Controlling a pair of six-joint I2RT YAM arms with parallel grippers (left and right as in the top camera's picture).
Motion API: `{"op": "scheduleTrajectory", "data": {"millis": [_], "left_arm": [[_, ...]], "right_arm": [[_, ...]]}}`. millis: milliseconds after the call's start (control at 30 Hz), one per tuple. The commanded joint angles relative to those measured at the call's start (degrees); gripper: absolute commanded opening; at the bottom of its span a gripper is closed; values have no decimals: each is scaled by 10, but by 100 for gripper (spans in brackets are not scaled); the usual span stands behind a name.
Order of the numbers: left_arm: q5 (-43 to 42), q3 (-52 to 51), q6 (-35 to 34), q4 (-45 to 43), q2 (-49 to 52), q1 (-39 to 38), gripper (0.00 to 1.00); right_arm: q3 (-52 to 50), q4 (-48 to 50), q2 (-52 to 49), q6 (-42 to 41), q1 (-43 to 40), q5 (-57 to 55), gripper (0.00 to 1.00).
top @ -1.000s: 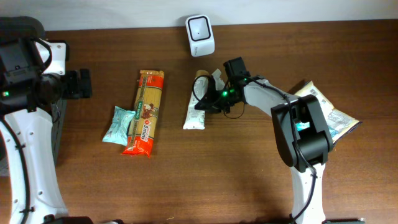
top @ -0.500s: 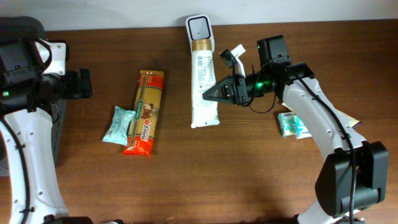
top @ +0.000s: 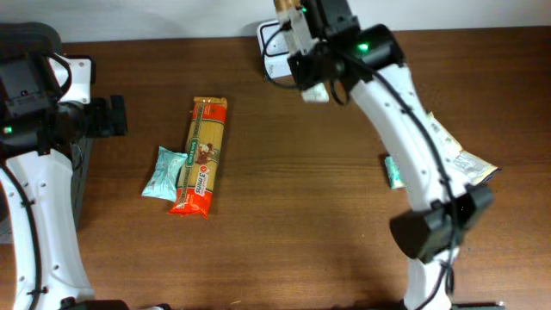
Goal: Scan the item barcode
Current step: 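Hold Pantene tube barcode over the white scanner with right gripper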
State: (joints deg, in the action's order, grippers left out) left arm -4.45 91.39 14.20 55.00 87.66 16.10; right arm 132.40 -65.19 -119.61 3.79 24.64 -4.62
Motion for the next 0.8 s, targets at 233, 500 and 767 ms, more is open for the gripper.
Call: {"op": "scheduleTrajectory", "data": {"millis": [233, 500, 767], "left_arm": [[-2, 4, 11, 0, -3, 2, 99], [-2, 4, 11, 0, -3, 2, 99], [-2, 4, 11, 0, -3, 2, 99]], "right_arm": [[19, 353, -264, 189, 20, -377, 4], [19, 365, -280, 260, 29, -392, 4], [19, 350, -257, 229, 42, -408, 4]]}}
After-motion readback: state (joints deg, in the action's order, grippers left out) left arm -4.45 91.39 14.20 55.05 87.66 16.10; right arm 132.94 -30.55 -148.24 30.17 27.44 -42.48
